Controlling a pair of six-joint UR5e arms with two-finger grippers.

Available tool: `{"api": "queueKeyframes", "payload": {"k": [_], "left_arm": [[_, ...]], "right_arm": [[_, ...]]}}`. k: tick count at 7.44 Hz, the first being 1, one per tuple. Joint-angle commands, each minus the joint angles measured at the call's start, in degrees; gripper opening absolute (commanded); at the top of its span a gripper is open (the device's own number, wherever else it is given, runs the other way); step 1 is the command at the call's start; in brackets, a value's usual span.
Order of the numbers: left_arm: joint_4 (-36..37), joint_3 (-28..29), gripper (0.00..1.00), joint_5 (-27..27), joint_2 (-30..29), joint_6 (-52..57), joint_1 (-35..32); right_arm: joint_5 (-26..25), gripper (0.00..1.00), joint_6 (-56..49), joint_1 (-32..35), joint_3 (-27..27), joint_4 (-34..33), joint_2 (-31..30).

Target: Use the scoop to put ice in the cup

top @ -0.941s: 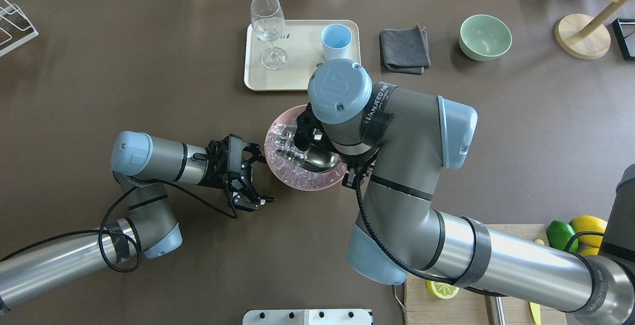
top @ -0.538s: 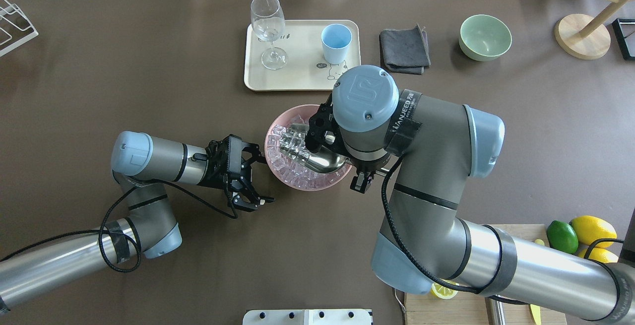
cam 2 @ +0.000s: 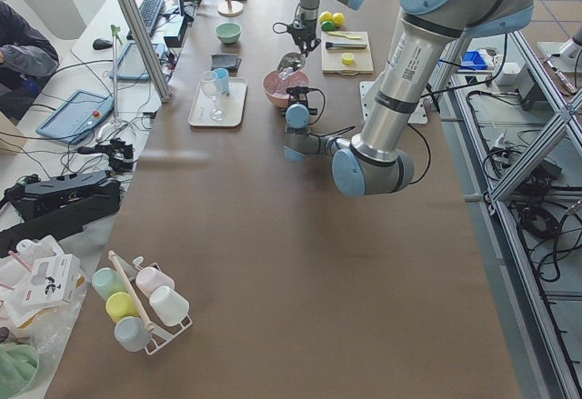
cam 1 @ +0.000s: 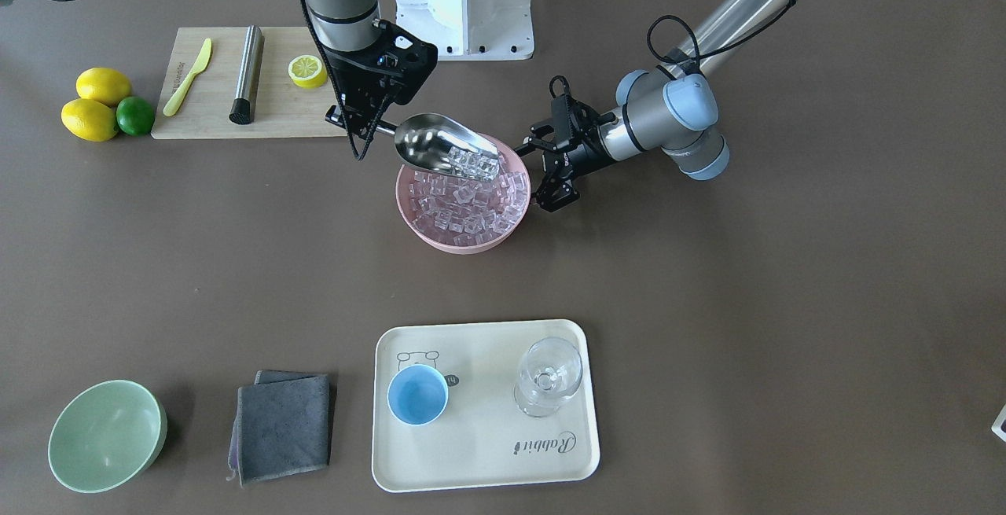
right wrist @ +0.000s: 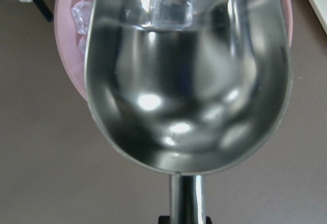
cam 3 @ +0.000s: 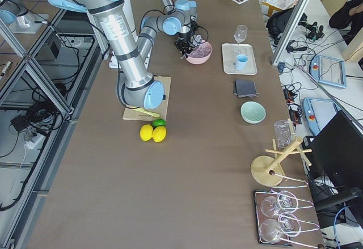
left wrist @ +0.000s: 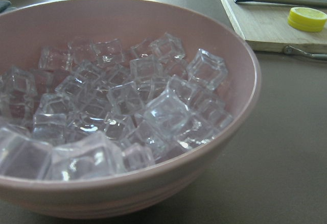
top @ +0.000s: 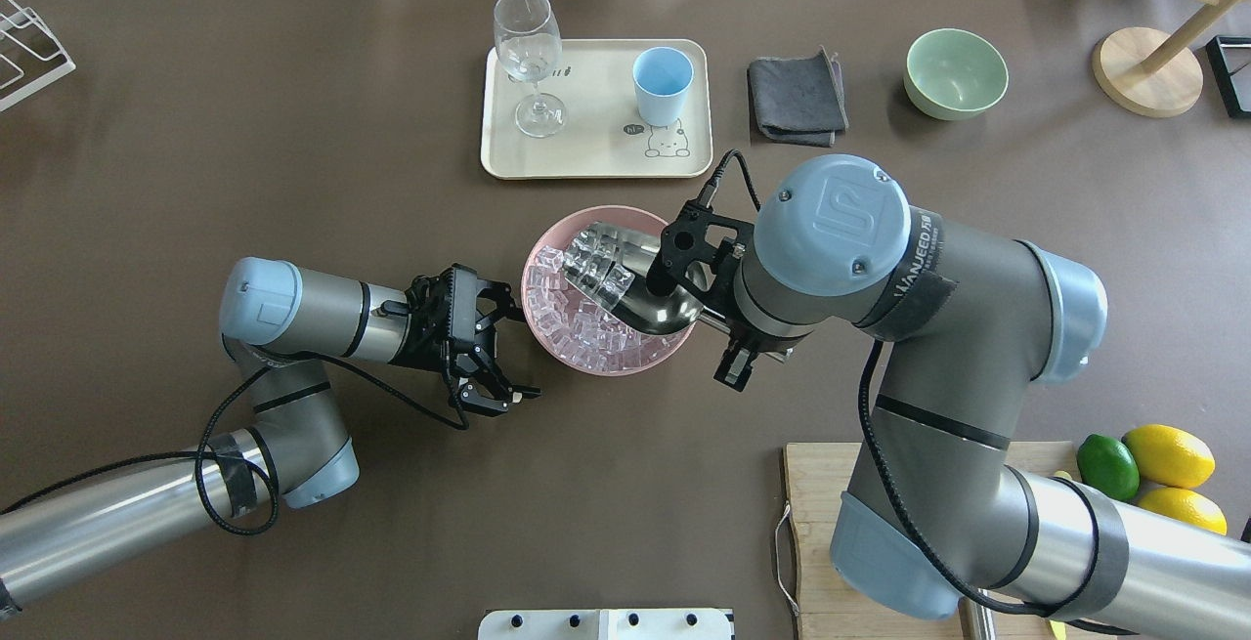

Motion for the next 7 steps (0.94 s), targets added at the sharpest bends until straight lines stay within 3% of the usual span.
{"api": "queueKeyframes", "payload": {"k": [1,5,7], "left_arm": [[0.4,0.1,0.98,-1.6,0.1,0.0,-1.1],[2.4,0.0,0.98,-5.6,0.1,0.1,-4.5],[2.6,-0.2,0.98,-7.6,0.2,0.1,-6.2]], "right_arm": [[-0.4,0.00,9.8,0.2,4.7,12.9,-5.7],[-3.2,0.00,15.8,0.5,5.3,20.8,-8.7],[0.5,0.00,16.2,2.6,5.1,19.8,-10.9]]}}
